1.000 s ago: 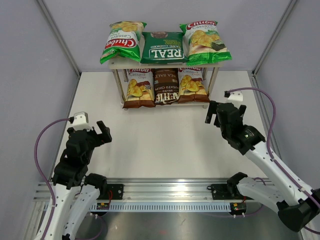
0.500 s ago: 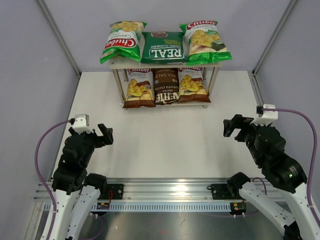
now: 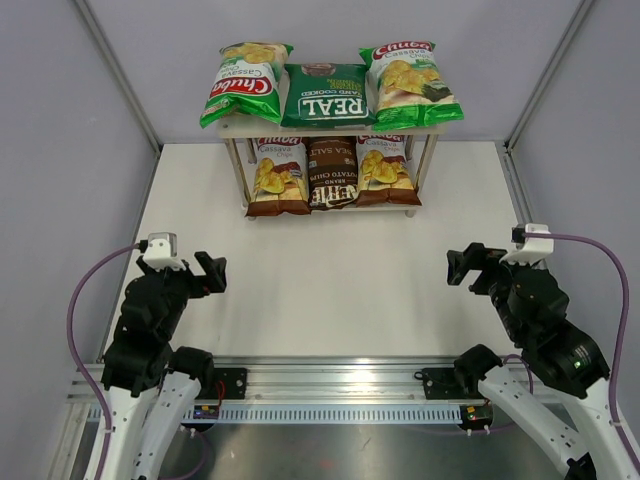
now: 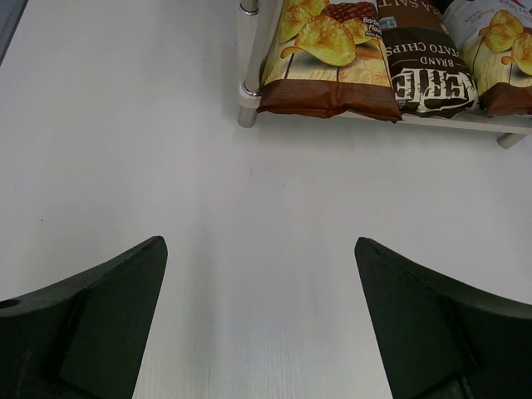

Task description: Place and organize the chips bags onto the shelf

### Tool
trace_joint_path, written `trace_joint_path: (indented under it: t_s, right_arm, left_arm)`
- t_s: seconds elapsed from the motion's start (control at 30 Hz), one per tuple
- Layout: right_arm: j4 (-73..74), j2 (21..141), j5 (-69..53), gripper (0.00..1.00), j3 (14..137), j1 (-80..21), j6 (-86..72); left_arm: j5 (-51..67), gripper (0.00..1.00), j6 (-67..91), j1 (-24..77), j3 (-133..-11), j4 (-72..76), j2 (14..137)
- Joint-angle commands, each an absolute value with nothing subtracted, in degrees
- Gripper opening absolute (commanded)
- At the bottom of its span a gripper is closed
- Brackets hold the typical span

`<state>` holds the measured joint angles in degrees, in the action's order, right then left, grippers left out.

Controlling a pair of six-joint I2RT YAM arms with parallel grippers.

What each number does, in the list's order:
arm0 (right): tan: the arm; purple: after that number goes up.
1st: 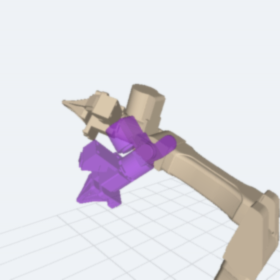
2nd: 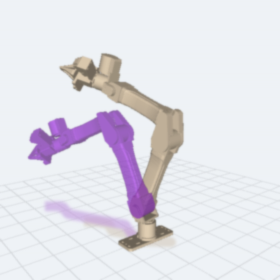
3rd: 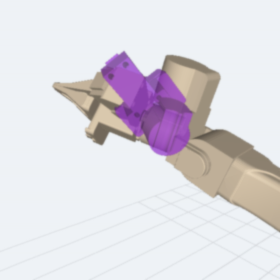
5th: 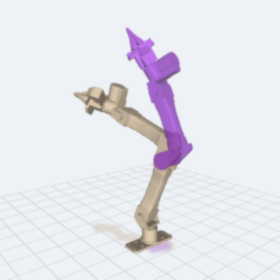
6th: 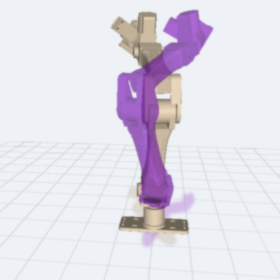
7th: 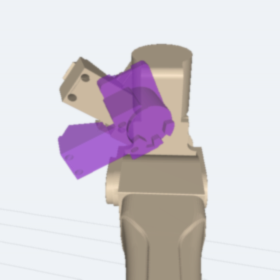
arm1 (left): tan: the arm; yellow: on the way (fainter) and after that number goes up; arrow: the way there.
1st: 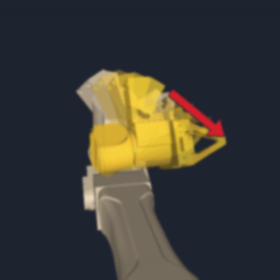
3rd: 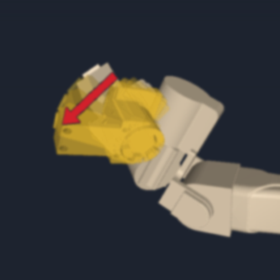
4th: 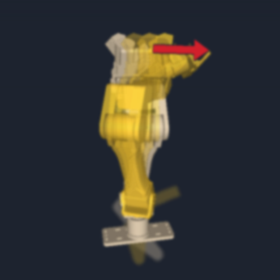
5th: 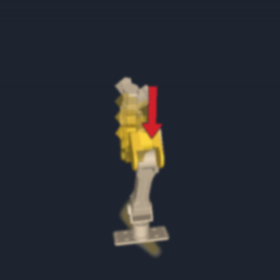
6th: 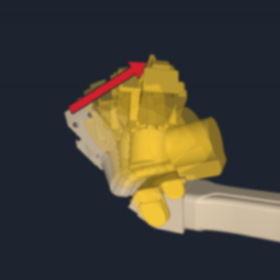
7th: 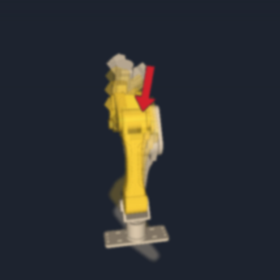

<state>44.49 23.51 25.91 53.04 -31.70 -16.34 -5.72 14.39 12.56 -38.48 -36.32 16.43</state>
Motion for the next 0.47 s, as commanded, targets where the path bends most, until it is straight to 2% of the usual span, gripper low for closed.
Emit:
trace_joint_path:
  t_s: [0.0,0.43]
  right_arm:
    - [41.31,24.60,25.23,0.99,52.65,-31.55,-15.03]
    - [39.29,26.63,26.19,1.00,51.33,-31.55,-15.03]
  left_arm:
    - [-4.30,0.99,13.27,12.22,-38.67,-33.93,15.47]
    - [-3.16,0.99,12.92,12.22,-38.06,-33.13,15.82]
